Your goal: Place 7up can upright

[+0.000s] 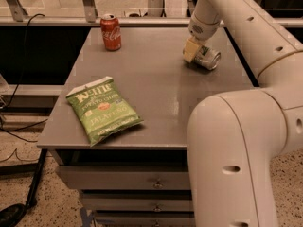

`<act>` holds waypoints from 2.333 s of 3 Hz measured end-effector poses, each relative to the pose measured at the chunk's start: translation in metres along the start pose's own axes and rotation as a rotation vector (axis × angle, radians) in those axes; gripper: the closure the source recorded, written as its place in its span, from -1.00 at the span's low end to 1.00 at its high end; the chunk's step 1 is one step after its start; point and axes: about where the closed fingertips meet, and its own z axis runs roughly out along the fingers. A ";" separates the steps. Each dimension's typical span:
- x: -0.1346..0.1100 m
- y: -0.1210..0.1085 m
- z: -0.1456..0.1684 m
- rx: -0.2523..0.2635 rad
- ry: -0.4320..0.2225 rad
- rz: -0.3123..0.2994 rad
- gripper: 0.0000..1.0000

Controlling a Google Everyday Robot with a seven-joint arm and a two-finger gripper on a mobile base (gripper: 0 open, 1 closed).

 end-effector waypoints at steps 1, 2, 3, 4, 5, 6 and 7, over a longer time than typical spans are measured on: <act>-0.006 -0.001 -0.031 -0.013 -0.114 -0.027 0.76; -0.005 -0.003 -0.063 -0.054 -0.292 -0.061 1.00; 0.009 -0.004 -0.084 -0.130 -0.481 -0.077 1.00; 0.027 -0.001 -0.096 -0.212 -0.646 -0.098 1.00; 0.046 0.004 -0.105 -0.288 -0.792 -0.112 1.00; 0.060 0.015 -0.113 -0.361 -0.942 -0.123 1.00; 0.074 0.034 -0.112 -0.440 -1.090 -0.113 1.00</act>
Offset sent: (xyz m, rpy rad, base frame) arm -0.0396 -0.0287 0.1184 0.4876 -0.2669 0.2413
